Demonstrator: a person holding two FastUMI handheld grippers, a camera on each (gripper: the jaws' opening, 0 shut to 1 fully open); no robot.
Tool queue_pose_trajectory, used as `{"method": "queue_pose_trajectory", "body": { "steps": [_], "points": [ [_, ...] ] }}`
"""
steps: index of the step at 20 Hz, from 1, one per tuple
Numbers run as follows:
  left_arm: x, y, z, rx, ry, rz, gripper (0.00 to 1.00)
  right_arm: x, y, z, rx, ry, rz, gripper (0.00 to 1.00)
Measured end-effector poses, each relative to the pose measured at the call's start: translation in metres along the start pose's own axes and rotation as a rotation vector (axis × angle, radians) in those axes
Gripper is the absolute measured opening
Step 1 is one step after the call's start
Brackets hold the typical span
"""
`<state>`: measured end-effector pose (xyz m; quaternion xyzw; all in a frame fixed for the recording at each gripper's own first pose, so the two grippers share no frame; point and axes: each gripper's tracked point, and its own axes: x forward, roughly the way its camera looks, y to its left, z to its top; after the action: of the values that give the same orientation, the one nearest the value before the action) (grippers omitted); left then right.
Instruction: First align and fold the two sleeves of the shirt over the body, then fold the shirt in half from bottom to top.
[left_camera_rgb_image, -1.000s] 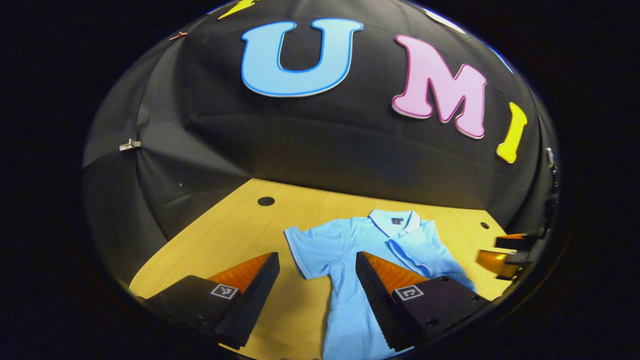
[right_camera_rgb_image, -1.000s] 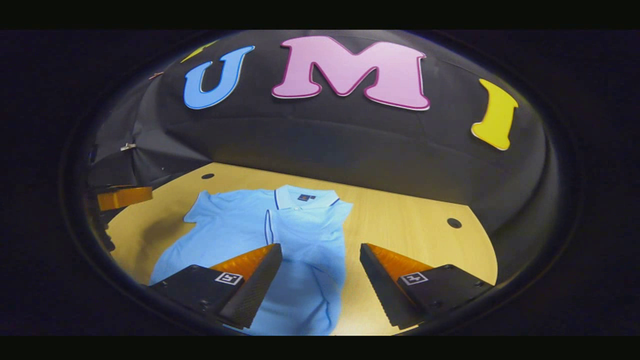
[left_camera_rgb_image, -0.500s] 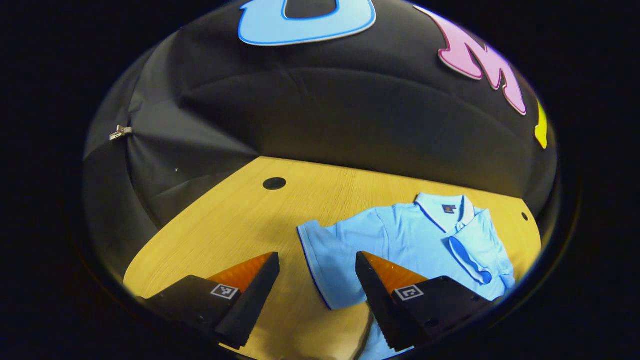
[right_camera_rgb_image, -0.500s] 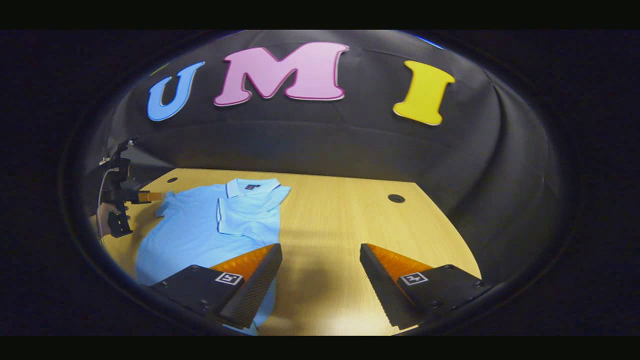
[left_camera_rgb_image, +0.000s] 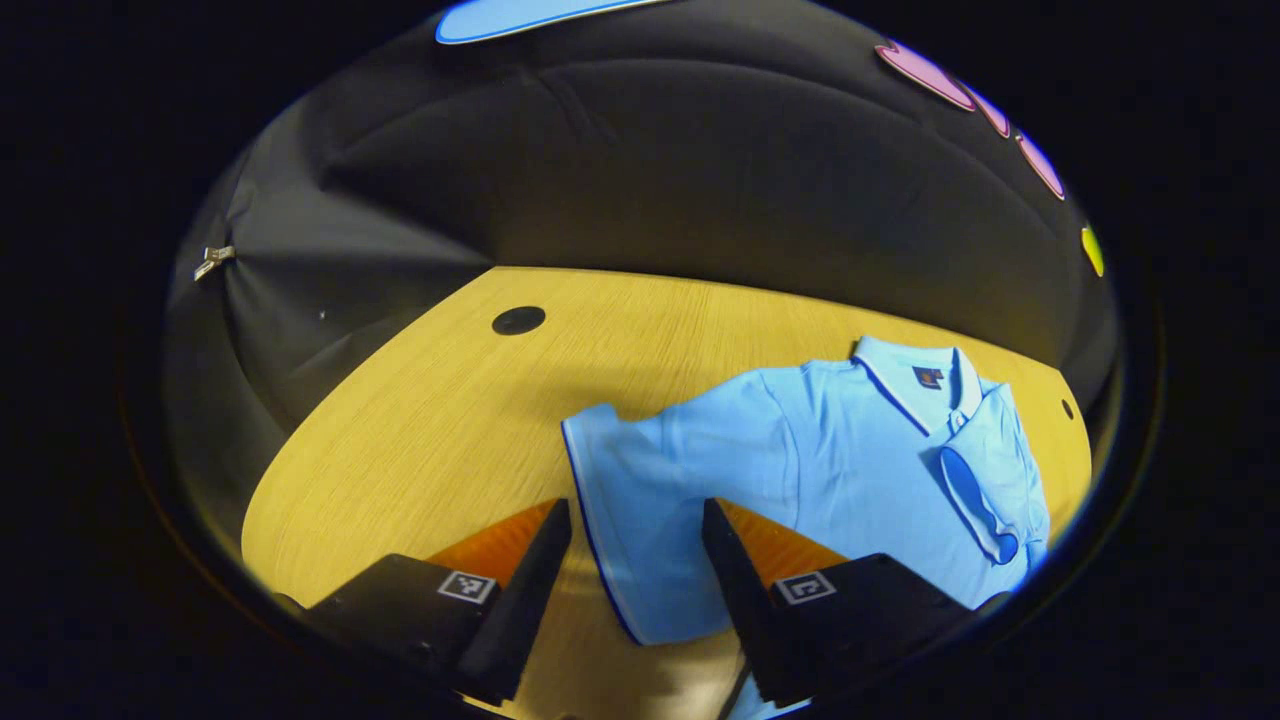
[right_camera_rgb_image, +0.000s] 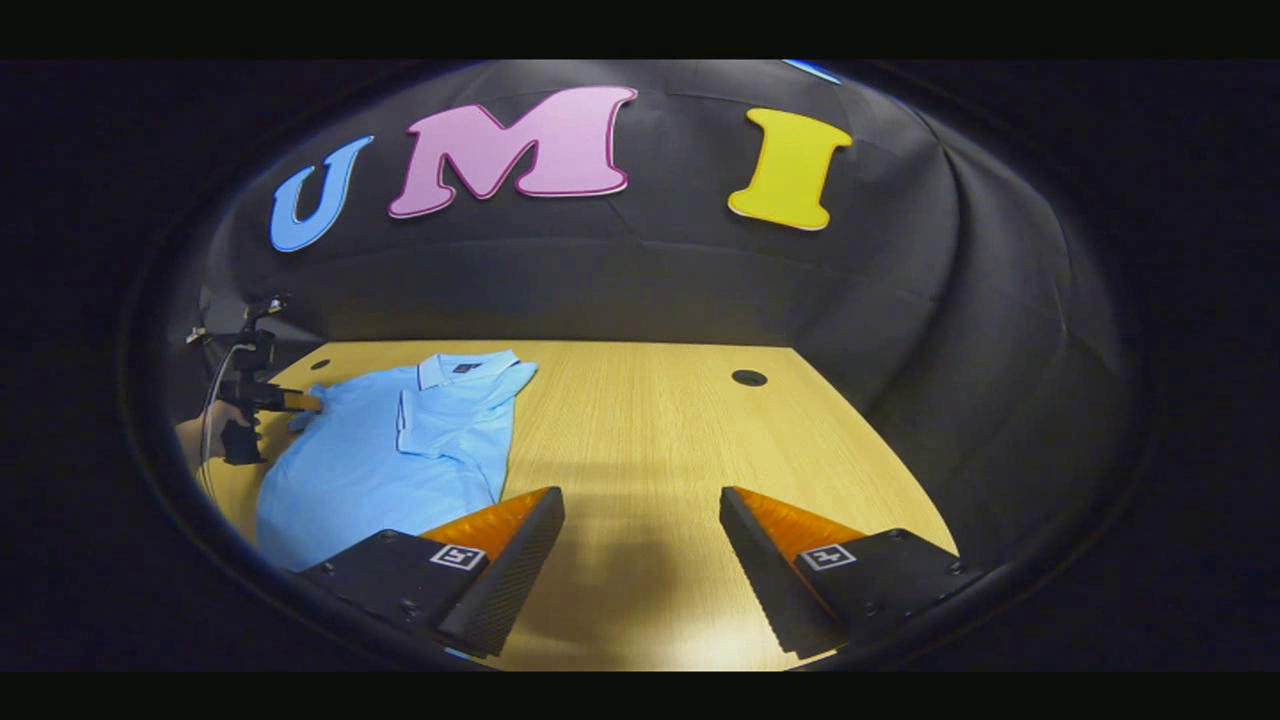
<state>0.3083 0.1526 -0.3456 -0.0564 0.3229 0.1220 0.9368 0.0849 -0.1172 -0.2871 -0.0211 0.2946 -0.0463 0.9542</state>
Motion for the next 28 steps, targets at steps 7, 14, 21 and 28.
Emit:
{"method": "queue_pose_trajectory", "body": {
  "steps": [7, 14, 21, 28],
  "points": [
    [0.005, -0.019, 0.005, -0.002, -0.022, -0.052, 0.05, -0.002, 0.006, -0.027, 0.069, 0.044, 0.028, 0.98],
    [-0.024, -0.039, 0.04, 0.144, -0.123, -0.004, 0.06, -0.006, 0.012, -0.021, 0.068, 0.022, 0.049, 0.98],
    [-0.093, -0.168, 0.064, 0.313, -0.22, -0.215, 0.06, -0.017, 0.011, -0.024, 0.063, 0.013, 0.054, 0.98],
    [-0.175, -0.266, 0.03, 0.082, -0.177, -0.615, 0.52, -0.044, 0.021, -0.045, 0.095, 0.036, 0.056, 0.98]
  ]
}}
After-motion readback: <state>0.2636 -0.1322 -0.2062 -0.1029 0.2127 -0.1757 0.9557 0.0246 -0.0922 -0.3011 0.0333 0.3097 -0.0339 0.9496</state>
